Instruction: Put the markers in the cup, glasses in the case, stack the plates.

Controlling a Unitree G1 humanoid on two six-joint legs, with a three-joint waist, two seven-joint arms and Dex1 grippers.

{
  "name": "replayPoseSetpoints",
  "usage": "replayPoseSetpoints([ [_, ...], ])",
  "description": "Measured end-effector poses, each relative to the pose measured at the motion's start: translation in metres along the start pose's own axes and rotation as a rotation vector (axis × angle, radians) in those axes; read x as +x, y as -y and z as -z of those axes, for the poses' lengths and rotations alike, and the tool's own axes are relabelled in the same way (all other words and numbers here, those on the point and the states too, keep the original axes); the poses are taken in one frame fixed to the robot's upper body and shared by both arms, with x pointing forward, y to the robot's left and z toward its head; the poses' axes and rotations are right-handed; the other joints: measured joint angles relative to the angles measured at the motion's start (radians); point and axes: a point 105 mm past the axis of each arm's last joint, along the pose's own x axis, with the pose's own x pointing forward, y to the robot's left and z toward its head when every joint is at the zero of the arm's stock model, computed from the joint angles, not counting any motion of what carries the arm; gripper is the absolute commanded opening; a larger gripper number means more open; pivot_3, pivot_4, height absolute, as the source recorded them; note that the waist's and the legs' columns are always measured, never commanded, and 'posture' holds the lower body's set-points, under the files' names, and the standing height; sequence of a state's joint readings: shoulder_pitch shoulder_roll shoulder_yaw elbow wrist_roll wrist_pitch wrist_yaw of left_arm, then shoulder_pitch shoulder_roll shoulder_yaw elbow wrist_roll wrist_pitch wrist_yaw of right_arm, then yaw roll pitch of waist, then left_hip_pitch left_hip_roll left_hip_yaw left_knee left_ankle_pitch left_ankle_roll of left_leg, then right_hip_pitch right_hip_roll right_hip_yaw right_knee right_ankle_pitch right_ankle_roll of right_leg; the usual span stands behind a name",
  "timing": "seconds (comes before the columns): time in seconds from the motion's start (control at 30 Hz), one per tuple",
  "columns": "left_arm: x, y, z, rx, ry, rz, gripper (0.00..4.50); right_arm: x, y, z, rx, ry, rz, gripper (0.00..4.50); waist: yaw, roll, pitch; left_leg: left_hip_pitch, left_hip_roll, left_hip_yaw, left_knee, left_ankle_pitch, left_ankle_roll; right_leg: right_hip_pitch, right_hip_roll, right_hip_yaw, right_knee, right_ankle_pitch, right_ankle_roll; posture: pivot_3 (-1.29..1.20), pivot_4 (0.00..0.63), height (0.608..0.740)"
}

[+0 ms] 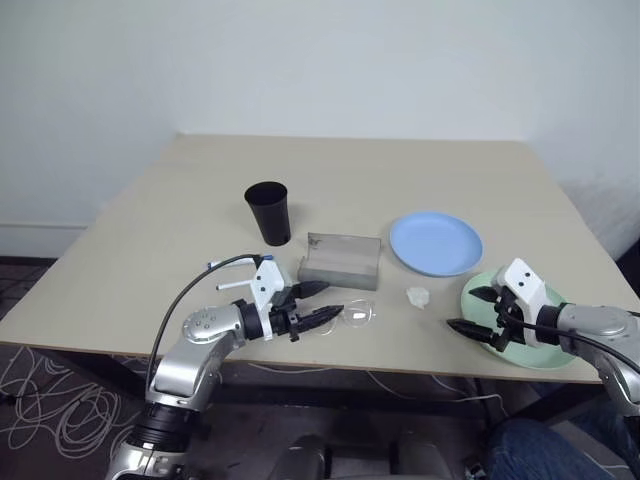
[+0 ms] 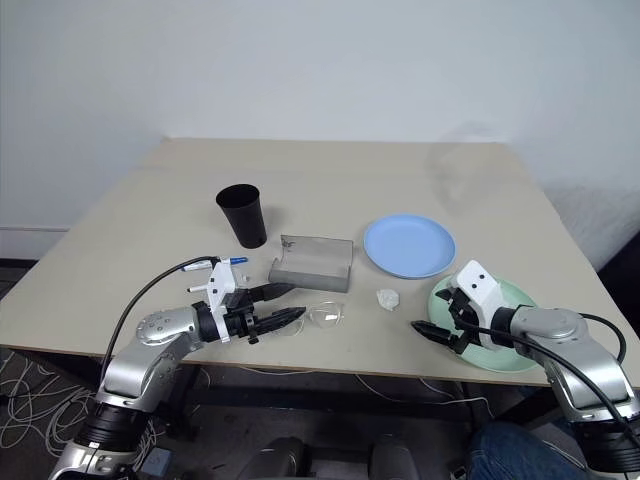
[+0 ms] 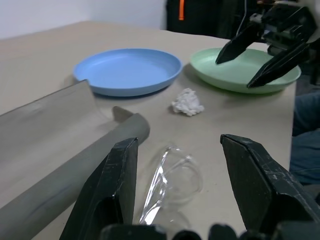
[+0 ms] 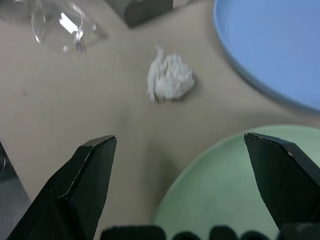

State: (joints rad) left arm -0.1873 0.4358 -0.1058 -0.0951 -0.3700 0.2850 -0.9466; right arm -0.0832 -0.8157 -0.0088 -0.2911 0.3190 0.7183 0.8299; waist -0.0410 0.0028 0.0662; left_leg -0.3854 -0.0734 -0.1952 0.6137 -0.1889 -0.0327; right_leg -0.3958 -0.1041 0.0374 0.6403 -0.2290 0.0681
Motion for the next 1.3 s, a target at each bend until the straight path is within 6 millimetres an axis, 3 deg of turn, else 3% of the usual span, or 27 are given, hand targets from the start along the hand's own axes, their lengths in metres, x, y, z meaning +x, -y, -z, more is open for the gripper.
replayPoseSetpoints([
  [0.33,0.005,0.002,0.001,0.002,0.006,0.011,2.73,0.002,-0.007,0.021,0.041,-0.181,0.05,4.45,0.0,-0.001,0.0,-0.003,0.001,0.001,0.001,0.0,0.0,-0.003,0.0,0.0,0.0,0.0,0.0,0.0,0.0,0.74],
  [0.47,0.005,0.002,0.001,0.002,0.008,0.007,2.73,0.003,-0.011,0.021,0.056,-0.199,0.062,4.45,0.0,-0.001,0.0,-0.008,0.001,0.001,0.001,0.0,0.001,-0.008,0.0,0.0,0.001,0.001,0.001,0.0,0.0,0.74],
  [0.57,0.006,0.002,0.0,0.001,0.01,0.005,2.79,0.006,-0.011,0.019,0.075,-0.2,0.082,3.82,0.0,-0.003,0.0,-0.008,0.001,0.002,0.001,0.002,0.004,-0.008,0.0,0.001,0.001,0.001,0.001,0.0,0.0,0.74],
  [0.8,0.006,0.002,0.001,0.001,0.008,0.004,2.79,0.008,-0.005,0.016,0.084,-0.215,0.127,1.39,0.0,-0.003,0.0,-0.008,0.001,0.002,0.002,0.002,0.003,-0.008,0.0,0.001,0.001,0.001,0.002,0.0,0.0,0.74],
  [1.3,0.007,0.003,0.002,0.005,-0.001,0.008,2.79,0.017,0.035,0.018,0.038,-0.29,0.326,1.39,0.0,-0.004,0.0,-0.011,0.013,0.02,0.013,0.001,0.002,-0.005,0.001,0.0,0.0,0.001,0.002,0.0,0.0,0.74],
])
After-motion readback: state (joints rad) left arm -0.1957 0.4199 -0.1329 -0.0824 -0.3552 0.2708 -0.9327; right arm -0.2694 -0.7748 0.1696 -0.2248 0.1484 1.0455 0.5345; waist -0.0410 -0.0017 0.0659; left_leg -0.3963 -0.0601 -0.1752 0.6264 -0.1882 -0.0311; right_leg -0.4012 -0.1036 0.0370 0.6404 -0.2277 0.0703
